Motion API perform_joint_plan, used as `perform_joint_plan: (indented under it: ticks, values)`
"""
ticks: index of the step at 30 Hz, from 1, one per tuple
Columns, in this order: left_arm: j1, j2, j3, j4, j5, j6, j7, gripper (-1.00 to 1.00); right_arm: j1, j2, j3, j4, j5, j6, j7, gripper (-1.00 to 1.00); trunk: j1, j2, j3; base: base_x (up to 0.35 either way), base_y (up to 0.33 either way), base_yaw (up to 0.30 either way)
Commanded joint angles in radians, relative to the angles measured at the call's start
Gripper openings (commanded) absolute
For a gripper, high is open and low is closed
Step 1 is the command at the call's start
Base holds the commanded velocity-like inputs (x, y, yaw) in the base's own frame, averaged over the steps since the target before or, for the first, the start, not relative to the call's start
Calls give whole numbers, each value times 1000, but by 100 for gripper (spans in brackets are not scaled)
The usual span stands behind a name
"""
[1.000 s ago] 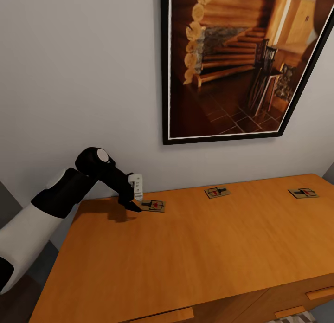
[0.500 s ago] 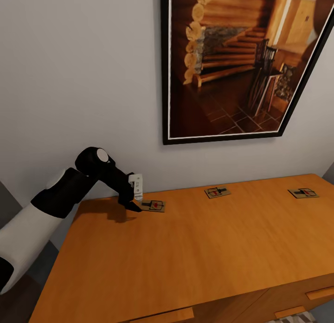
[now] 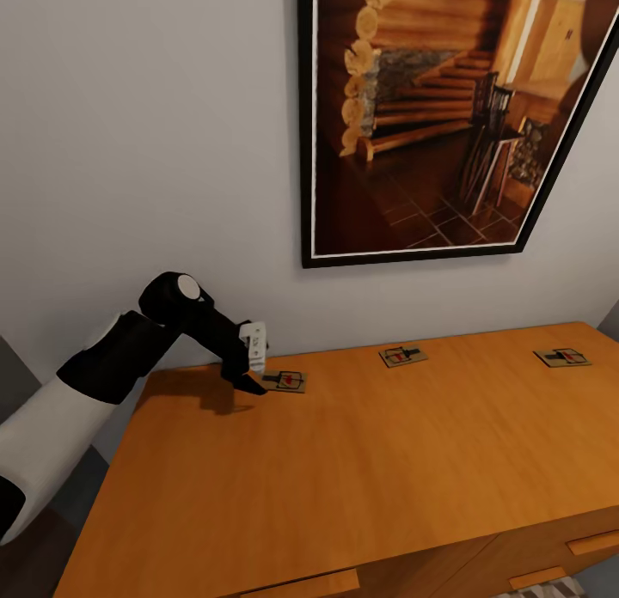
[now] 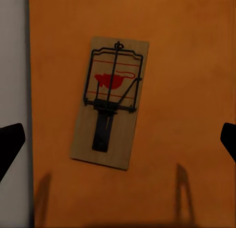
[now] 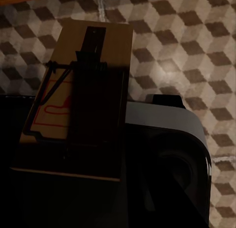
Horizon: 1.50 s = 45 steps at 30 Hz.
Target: Take the four mousetraps from the cabinet in the bathroom and place them on the bathroom floor. Make sure all four end up on the same floor surface, and ensure that at least two of them are either under or directly next to the same bathroom sink.
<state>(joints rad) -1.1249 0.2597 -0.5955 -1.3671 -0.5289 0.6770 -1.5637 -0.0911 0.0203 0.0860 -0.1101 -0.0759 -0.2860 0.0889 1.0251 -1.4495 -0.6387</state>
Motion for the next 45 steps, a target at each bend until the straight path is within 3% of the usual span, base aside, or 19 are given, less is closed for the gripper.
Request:
perform_joint_plan:
  ticks: [1, 9, 16, 19, 26, 45]
  values:
    - [-1, 1, -1, -1, -5, -1, -7, 100, 0, 0, 8, 1, -12, -4, 5, -100, 0, 0, -1, 0, 0, 0]
    - [-1, 2, -1, 5, 9, -64, -7, 100, -1, 0, 8, 1, -12, -4, 5, -100, 0, 0, -1, 0, 0, 0]
    - [-1, 24, -7, 11, 105, -98, -7, 100, 0, 0, 8, 1, -12, -3, 5, -100, 0, 0, -1, 0, 0, 0]
    - [-1, 24, -8, 19, 125, -111, -7, 100, -1, 0, 8, 1, -12, -4, 5, -100, 0, 0, -1, 0, 0, 0]
    - [-1, 7, -7, 38, 134, -111, -7, 100, -1, 1, 8, 1, -12, -3, 5, -100, 0, 0, -1, 0, 0, 0]
    - [-1, -1, 0, 137, 137, -61, -7, 100, -1, 1, 8, 1, -13, -3, 5, -100, 0, 0, -1, 0, 0, 0]
